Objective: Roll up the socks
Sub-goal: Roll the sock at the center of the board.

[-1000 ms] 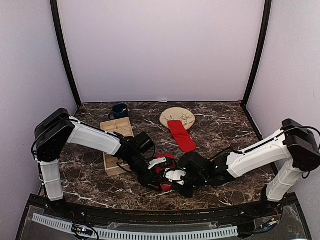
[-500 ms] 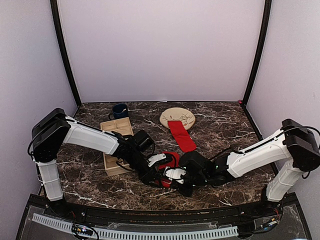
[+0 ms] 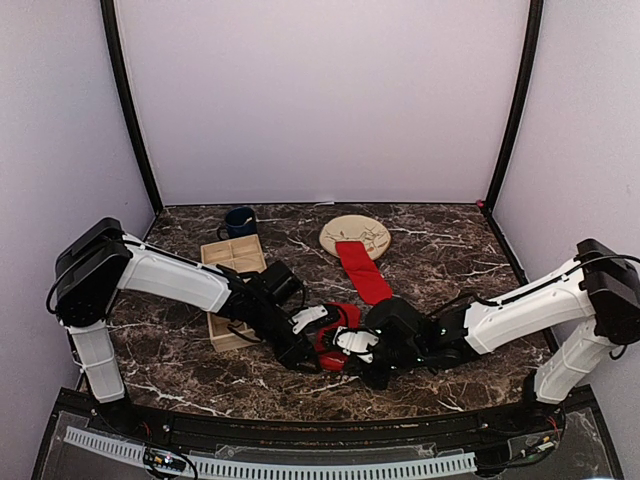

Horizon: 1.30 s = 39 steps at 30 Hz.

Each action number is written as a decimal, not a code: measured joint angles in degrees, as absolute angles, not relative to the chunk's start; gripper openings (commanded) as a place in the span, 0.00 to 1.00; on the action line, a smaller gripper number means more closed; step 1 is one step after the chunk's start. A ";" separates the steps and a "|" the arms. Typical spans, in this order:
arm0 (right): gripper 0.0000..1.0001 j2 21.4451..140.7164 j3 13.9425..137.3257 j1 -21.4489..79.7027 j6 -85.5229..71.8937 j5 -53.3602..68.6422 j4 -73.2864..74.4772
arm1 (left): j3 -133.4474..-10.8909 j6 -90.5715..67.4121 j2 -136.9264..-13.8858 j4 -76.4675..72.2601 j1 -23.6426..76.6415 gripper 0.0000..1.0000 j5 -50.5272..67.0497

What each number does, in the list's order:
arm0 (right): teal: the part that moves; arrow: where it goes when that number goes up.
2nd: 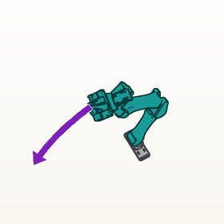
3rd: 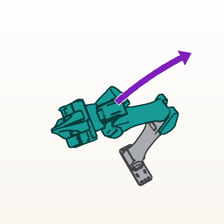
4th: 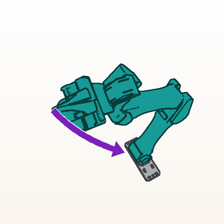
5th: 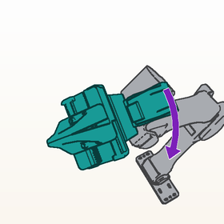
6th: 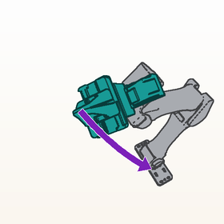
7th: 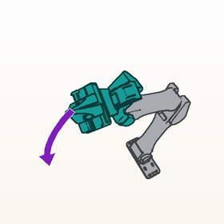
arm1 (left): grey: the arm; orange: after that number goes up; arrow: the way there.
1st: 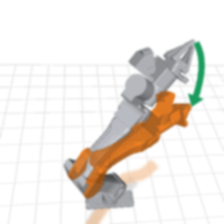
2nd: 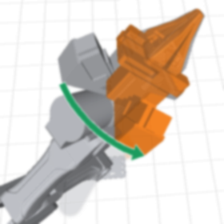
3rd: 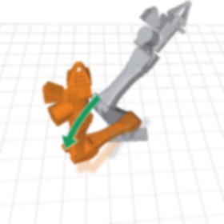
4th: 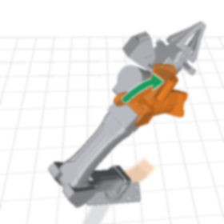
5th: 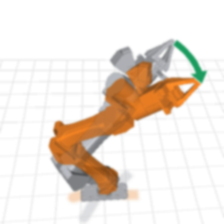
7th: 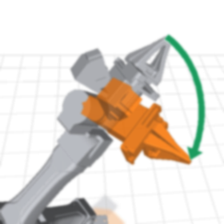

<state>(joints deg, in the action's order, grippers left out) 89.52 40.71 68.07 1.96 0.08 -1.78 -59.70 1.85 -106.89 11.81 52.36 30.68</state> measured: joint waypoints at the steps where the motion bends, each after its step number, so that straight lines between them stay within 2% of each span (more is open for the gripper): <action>1: 0.00 89.43 40.56 67.94 1.83 0.10 -1.78 | -59.46 1.76 -106.69 11.77 52.34 0.49 30.44; 16: 0.00 89.38 40.25 67.37 0.97 1.04 -1.17 | -56.77 -0.25 -104.01 10.83 51.81 0.50 27.55; 23: 0.00 89.84 40.05 67.02 0.75 2.11 -0.51 | -51.48 -2.24 -99.55 8.73 49.76 0.51 25.76; 39: 0.00 93.71 44.60 61.98 0.54 12.80 4.69 | -39.92 -3.46 -88.77 -8.14 49.95 0.47 29.93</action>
